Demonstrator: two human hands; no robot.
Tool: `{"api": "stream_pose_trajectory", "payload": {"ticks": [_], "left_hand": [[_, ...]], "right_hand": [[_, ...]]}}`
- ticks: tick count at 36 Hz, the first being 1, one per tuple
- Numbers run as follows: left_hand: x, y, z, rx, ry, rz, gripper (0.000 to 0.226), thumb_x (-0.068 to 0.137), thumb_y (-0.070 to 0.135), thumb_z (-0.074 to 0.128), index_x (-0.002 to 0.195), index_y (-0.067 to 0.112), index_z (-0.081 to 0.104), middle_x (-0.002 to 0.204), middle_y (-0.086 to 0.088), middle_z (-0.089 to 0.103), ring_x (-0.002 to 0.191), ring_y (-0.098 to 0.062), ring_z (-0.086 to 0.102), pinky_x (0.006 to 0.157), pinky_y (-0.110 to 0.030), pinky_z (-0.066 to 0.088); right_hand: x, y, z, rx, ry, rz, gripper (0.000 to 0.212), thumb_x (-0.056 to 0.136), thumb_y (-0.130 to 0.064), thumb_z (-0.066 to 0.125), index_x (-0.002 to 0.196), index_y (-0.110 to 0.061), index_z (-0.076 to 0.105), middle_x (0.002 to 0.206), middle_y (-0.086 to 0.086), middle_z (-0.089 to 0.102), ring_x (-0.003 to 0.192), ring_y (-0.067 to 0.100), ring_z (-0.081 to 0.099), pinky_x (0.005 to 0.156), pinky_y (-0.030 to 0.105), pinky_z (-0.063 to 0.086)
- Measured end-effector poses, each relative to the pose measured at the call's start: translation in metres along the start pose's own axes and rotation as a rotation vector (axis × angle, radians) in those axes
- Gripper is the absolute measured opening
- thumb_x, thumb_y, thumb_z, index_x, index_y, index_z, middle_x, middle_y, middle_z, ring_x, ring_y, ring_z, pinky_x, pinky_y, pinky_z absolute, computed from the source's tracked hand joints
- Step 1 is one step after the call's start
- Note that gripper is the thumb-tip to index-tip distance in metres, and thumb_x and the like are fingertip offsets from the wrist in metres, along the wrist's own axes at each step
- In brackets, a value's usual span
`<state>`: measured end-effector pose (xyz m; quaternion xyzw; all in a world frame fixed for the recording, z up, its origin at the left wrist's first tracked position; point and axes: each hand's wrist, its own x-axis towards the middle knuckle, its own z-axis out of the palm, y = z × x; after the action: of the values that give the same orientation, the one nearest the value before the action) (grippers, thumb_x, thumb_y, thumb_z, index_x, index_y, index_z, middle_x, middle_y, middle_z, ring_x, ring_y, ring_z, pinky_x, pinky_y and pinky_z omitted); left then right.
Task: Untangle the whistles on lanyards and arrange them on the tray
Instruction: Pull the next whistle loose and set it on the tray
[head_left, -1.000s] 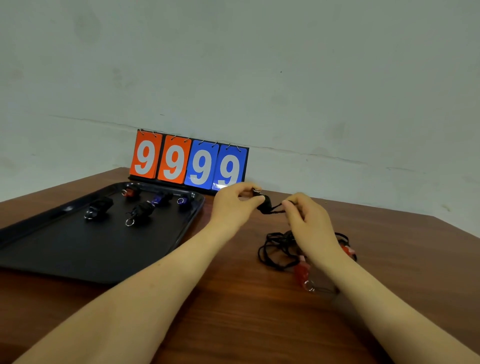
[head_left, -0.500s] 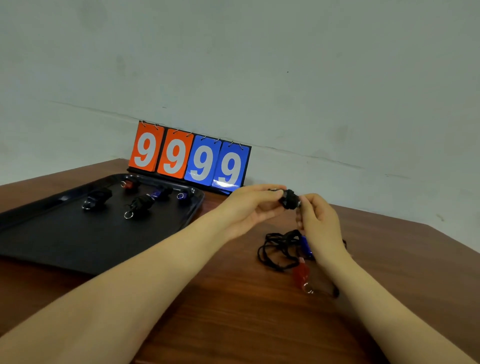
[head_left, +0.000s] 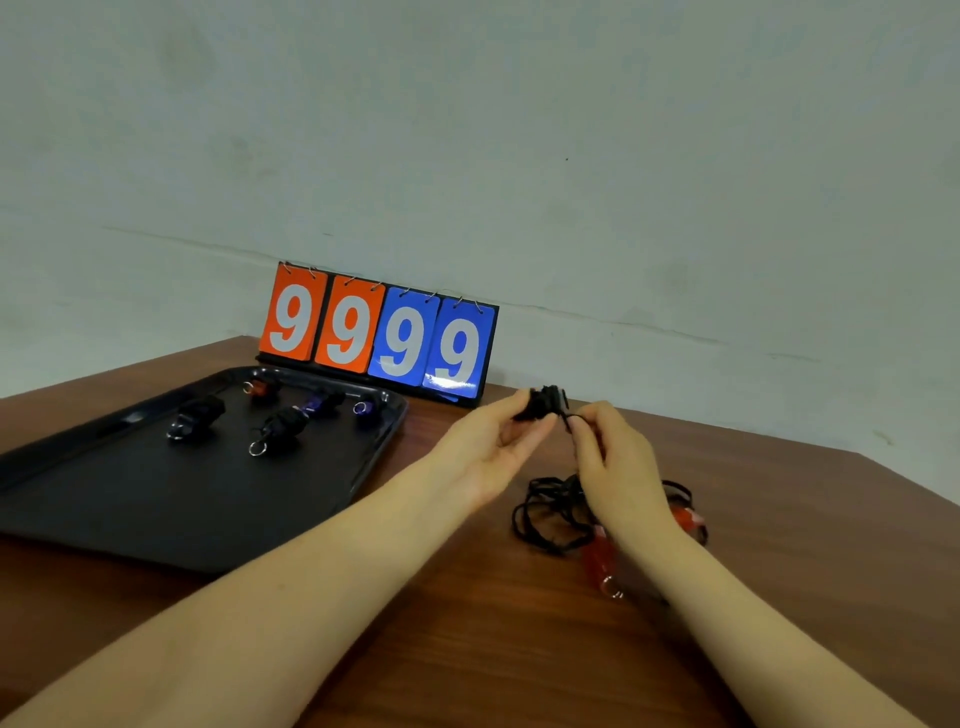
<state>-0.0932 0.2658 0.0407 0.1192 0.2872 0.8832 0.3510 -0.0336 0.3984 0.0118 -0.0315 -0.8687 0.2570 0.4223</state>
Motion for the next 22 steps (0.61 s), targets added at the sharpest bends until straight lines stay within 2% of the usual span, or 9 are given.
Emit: {"api": "stream_pose_trajectory", "payload": {"ticks": [4, 6, 9, 12, 14, 18, 20, 22], "left_hand": [[0.010, 0.002, -0.007, 0.224, 0.053, 0.172, 0.005, 0.090, 0.004, 0.062, 0.086, 0.002, 0.064, 0.085, -0.012, 0.063, 0.077, -0.015, 0.060, 0.068, -0.025, 0.060], [0.014, 0.002, -0.009, 0.359, 0.090, 0.237, 0.007, 0.091, 0.009, 0.063, 0.086, 0.003, 0.063, 0.078, -0.010, 0.059, 0.064, -0.009, 0.060, 0.065, -0.022, 0.059], [0.018, 0.003, -0.012, 0.616, 0.139, 0.320, 0.017, 0.091, 0.019, 0.065, 0.083, 0.005, 0.066, 0.071, -0.008, 0.058, 0.049, -0.004, 0.061, 0.071, -0.025, 0.059], [0.019, 0.004, -0.013, 0.768, 0.150, 0.368, 0.024, 0.091, 0.025, 0.064, 0.076, 0.006, 0.068, 0.071, -0.009, 0.062, 0.048, -0.005, 0.062, 0.072, -0.025, 0.058], [0.018, 0.003, -0.012, 0.750, 0.131, 0.362, 0.022, 0.091, 0.024, 0.064, 0.078, 0.007, 0.069, 0.073, -0.008, 0.064, 0.049, -0.005, 0.063, 0.072, -0.024, 0.059], [0.019, 0.002, -0.013, 0.664, 0.104, 0.316, 0.017, 0.091, 0.022, 0.065, 0.083, 0.007, 0.067, 0.079, -0.006, 0.064, 0.050, -0.003, 0.063, 0.081, -0.032, 0.058], [0.021, 0.001, -0.012, 0.609, 0.083, 0.268, 0.017, 0.091, 0.022, 0.065, 0.090, 0.005, 0.065, 0.092, -0.011, 0.065, 0.053, -0.006, 0.065, 0.070, -0.026, 0.058], [0.022, 0.000, -0.011, 0.598, 0.076, 0.220, 0.020, 0.092, 0.025, 0.063, 0.093, 0.005, 0.062, 0.084, -0.011, 0.060, 0.049, -0.007, 0.062, 0.063, -0.023, 0.057]], "right_hand": [[-0.001, -0.008, -0.002, -0.101, -0.074, -0.129, 0.009, 0.097, -0.022, 0.051, 0.092, -0.018, 0.058, 0.069, -0.010, 0.052, 0.065, 0.004, 0.051, 0.059, 0.014, 0.039], [-0.001, -0.008, -0.003, -0.123, -0.084, -0.163, 0.007, 0.096, -0.022, 0.054, 0.092, -0.019, 0.059, 0.073, -0.010, 0.055, 0.070, 0.006, 0.052, 0.061, 0.016, 0.041], [-0.001, -0.006, -0.005, -0.147, -0.070, -0.192, 0.005, 0.095, -0.021, 0.056, 0.094, -0.018, 0.060, 0.077, -0.010, 0.058, 0.072, 0.007, 0.054, 0.062, 0.015, 0.041], [-0.001, -0.005, -0.004, -0.156, -0.055, -0.178, 0.003, 0.094, -0.020, 0.057, 0.094, -0.019, 0.060, 0.077, -0.013, 0.057, 0.068, 0.005, 0.054, 0.060, 0.013, 0.041], [-0.001, -0.006, -0.003, -0.137, -0.026, -0.170, 0.004, 0.094, -0.020, 0.058, 0.092, -0.023, 0.059, 0.074, -0.016, 0.055, 0.068, 0.003, 0.054, 0.060, 0.011, 0.040], [-0.001, -0.006, -0.005, -0.051, 0.027, -0.107, 0.009, 0.092, -0.021, 0.060, 0.091, -0.026, 0.053, 0.079, -0.014, 0.057, 0.073, 0.004, 0.057, 0.063, 0.014, 0.044], [0.000, -0.008, -0.006, 0.010, 0.043, -0.094, 0.014, 0.091, -0.019, 0.062, 0.089, -0.030, 0.053, 0.083, -0.014, 0.060, 0.077, 0.006, 0.061, 0.065, 0.018, 0.050], [-0.001, -0.011, -0.008, 0.087, 0.054, -0.081, 0.020, 0.090, -0.018, 0.063, 0.087, -0.035, 0.053, 0.086, -0.014, 0.062, 0.078, 0.006, 0.062, 0.065, 0.019, 0.052]]}}
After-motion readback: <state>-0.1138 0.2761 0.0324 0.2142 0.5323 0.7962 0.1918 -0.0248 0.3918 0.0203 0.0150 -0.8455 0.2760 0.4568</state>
